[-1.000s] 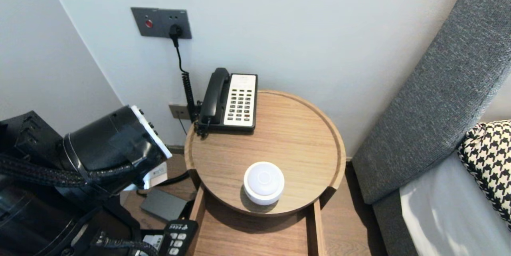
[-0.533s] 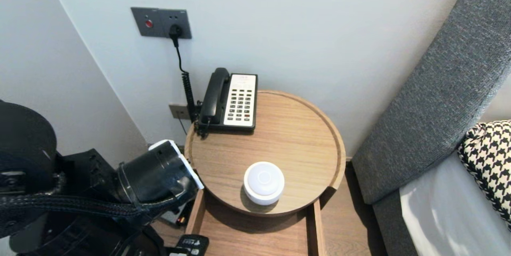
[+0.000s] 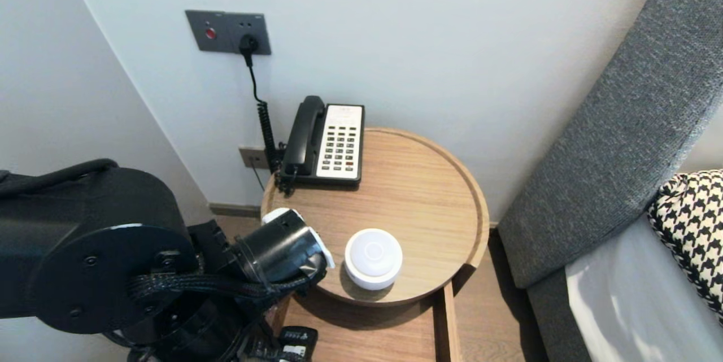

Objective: Put the remote controls on the table in the drawer one by one

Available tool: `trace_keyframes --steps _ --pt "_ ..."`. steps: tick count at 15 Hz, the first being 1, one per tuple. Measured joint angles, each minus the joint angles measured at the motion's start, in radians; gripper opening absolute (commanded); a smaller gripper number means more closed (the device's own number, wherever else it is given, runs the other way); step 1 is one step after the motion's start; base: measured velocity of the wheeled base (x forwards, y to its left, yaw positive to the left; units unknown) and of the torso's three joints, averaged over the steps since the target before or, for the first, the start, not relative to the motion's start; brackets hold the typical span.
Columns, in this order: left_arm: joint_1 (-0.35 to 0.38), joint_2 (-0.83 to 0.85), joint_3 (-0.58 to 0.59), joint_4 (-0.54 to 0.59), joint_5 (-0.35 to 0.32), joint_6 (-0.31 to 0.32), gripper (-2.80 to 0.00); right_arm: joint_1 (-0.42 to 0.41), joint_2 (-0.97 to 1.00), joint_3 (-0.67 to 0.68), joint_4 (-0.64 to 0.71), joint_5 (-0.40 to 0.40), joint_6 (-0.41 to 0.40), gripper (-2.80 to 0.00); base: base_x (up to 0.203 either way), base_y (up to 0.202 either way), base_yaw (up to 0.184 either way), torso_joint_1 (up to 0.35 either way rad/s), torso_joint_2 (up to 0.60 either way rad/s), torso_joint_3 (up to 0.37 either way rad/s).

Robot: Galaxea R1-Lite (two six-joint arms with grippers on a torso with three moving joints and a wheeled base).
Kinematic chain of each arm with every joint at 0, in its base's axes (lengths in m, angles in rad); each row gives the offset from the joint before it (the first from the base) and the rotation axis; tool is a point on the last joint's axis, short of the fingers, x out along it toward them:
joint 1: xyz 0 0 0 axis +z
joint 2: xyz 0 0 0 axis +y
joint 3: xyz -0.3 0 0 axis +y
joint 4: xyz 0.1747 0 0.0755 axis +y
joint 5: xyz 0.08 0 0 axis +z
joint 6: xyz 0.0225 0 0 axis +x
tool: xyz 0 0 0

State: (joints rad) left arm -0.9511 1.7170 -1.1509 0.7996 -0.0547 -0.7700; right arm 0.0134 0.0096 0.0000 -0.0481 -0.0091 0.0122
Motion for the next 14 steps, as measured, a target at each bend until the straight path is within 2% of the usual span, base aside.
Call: trace_keyframes --steps 3,8,11,14 --pt "0.000 0.039 -0.021 -0.017 0.008 -0.003 -2.80 0.000 0.000 0.000 0.000 0.000 0.000 -2.80 0.000 0.000 0.000 0.000 0.00 0.000" --pt "0.000 0.099 -0.031 -0.083 0.073 -0.004 -2.80 0.000 0.000 0.000 0.000 0.000 0.000 -2.80 0.000 0.000 0.000 0.000 0.00 0.000" --pt "0.000 0.136 -0.031 -0.145 0.134 -0.002 -2.80 0.000 0.000 0.000 0.000 0.000 0.000 -2.80 0.000 0.000 0.000 0.000 0.00 0.000" --pt "0.000 0.170 -0.050 -0.162 0.139 -0.006 -2.80 0.000 0.000 0.000 0.000 0.000 0.000 -2.80 0.000 0.000 0.000 0.000 0.00 0.000"
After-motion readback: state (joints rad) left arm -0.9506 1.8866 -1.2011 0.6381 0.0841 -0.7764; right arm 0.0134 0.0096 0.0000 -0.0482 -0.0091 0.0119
